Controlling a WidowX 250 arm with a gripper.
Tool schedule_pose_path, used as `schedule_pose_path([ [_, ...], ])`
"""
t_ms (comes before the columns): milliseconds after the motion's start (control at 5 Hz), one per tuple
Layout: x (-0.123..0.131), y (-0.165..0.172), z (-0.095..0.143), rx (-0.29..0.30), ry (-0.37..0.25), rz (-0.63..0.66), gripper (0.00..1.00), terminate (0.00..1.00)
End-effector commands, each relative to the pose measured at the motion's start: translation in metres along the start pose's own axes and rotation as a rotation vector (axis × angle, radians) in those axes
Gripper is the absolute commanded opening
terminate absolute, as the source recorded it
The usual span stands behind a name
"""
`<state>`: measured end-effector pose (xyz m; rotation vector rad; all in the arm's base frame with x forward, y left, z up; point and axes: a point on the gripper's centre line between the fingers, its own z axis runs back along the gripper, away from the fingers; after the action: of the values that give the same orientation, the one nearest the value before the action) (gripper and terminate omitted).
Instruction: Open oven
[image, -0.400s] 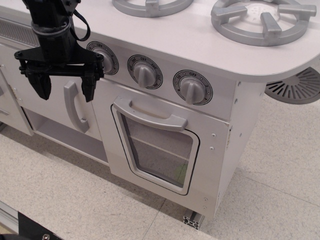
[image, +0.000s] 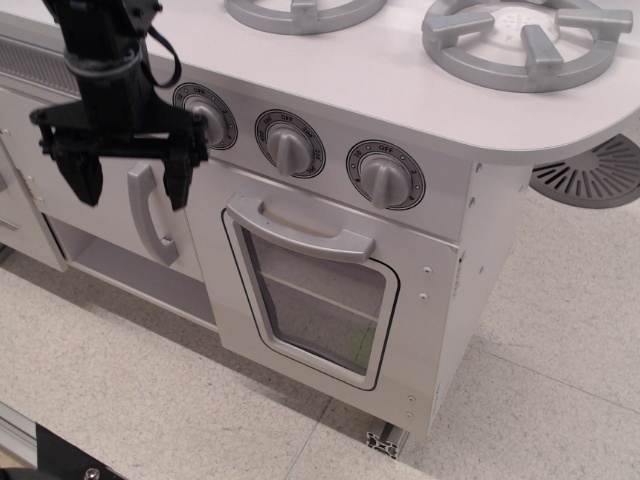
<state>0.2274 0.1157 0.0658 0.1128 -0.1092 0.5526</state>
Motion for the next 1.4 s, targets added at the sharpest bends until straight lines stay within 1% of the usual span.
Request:
schedule_pose_path([
  [0,-0.011,-0.036,-0.017,-0.211,-0.093,0.492,1.0,0.0],
  [200,-0.003,-0.041,-0.031,-0.309,-0.078,0.761,1.0,0.0],
  [400,0.008,-0.046,-0.037,-0.334,-0.075,0.898,1.0,0.0],
  [600,0.019,-0.047,-0.044,-0.349,-0.073,0.96,1.0,0.0],
  [1000,0.032,-0.06,-0.052,-0.386,-0.04,0.955,1.0,0.0],
  [1200,0.031,-0.072,-0.06,-0.398,-0.005,0.914,1.0,0.0],
])
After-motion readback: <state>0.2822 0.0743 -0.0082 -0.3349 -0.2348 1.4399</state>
